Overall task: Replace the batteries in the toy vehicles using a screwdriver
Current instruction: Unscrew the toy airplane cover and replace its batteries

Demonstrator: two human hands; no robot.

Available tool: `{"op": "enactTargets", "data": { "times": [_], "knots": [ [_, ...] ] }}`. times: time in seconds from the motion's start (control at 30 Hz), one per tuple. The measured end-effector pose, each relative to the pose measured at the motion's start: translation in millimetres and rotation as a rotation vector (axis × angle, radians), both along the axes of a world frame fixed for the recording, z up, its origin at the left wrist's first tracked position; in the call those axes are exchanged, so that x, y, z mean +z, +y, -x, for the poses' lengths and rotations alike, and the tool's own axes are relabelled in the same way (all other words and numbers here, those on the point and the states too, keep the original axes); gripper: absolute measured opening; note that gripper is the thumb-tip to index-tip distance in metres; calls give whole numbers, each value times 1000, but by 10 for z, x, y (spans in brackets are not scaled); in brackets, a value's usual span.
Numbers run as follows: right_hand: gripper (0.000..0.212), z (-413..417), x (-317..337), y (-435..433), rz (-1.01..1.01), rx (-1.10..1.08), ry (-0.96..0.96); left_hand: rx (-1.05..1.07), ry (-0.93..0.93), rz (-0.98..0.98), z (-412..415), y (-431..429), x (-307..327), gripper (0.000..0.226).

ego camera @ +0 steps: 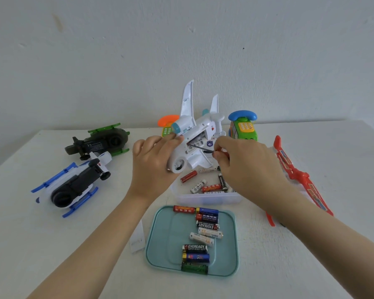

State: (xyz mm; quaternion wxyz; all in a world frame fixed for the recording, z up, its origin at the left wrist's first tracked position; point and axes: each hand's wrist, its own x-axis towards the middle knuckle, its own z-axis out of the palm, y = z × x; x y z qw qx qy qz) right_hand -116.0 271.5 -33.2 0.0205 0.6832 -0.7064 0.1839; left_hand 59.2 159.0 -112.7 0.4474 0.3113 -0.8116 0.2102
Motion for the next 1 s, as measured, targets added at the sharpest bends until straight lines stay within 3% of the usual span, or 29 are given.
{"op": "enactTargets", "data": {
  "times": [0.37,0.77,1.0],
  "knots": [
    [15,-54,67,126,-74,-25,80,33,41,25,-48,65,-150,43],
    [16,-182,-35,176,-72,32,-12,95,36,42,-14,190,-103,37],
    [22,-148,18,167,0,55,-61,39,213,-181,-122,257,-29,51]
  ]
}}
